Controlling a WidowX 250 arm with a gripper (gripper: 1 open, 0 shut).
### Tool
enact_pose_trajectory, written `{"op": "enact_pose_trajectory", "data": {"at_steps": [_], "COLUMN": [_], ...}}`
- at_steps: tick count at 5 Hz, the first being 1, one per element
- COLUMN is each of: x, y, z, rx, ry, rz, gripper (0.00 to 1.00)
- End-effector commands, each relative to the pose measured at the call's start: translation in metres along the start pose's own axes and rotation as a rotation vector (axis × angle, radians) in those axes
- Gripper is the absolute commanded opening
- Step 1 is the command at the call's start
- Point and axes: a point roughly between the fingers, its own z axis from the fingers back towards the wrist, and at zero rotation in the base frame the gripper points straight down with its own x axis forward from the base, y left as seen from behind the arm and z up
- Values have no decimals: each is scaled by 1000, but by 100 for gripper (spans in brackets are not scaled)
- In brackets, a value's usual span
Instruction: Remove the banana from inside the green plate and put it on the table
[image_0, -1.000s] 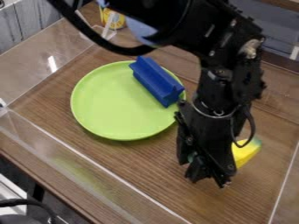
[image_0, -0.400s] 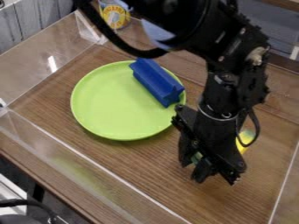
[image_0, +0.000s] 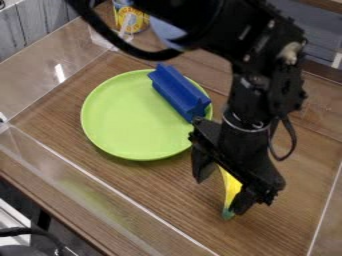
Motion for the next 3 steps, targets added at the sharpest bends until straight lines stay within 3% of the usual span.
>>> {"op": "enact_pose_trajectory", "data": {"at_steps": [1,2,3], "x": [4,6,11], "y": [8,19,16], "z": [13,15,13], "rx": [-13,-15,-21], "ry": [-42,-49,-63], "rz": [35,73,107], "gripper": [100,100,100]}}
